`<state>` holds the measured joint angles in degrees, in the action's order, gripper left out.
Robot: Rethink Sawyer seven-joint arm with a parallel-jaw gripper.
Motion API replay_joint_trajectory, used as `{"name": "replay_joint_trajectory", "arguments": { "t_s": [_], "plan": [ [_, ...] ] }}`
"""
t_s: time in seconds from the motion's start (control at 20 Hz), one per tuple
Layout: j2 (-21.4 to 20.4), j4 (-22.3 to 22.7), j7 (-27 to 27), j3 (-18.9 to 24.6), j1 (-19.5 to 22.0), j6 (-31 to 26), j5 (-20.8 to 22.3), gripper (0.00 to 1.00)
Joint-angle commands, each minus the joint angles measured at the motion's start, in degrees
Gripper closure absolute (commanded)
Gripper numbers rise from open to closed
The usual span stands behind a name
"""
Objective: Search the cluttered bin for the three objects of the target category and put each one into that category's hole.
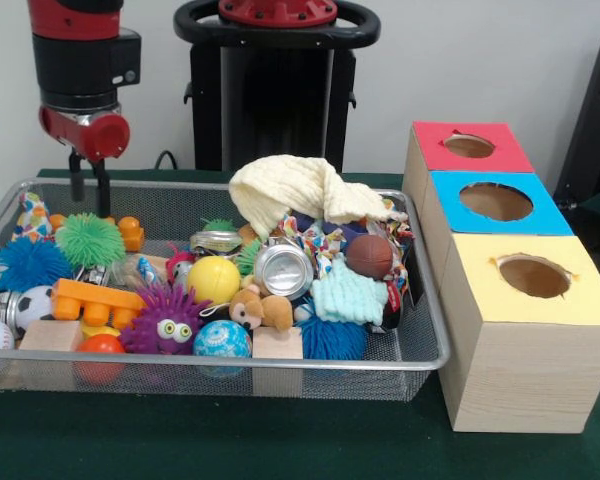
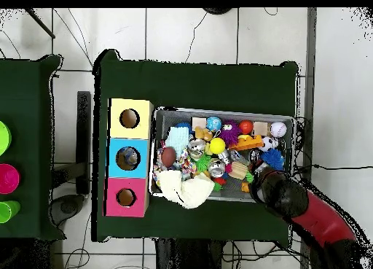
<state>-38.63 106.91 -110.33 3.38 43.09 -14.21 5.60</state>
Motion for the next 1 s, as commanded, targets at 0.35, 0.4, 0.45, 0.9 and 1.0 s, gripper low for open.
{"name": "replay_joint_trajectory", "arguments": {
  "t_s": [0.35, 0.4, 0.45, 0.9, 1.0],
  "plan": [
    [3.5, -3.9, -3.2, -0.2, -0.6, -2.9, 2.0, 0.00],
    [3.5, -4.1, -3.5, -0.7, -0.8, -2.5, 2.0, 0.00],
    [3.4, -4.6, -3.3, -0.9, -0.9, -3.1, 1.9, 0.00],
    [1.3, 0.3, -9.0, -5.0, -5.1, -2.3, -0.5, 0.00],
    [0.2, 3.0, -12.8, -7.0, -7.3, -2.7, -2.8, 0.00]
  ]
}}
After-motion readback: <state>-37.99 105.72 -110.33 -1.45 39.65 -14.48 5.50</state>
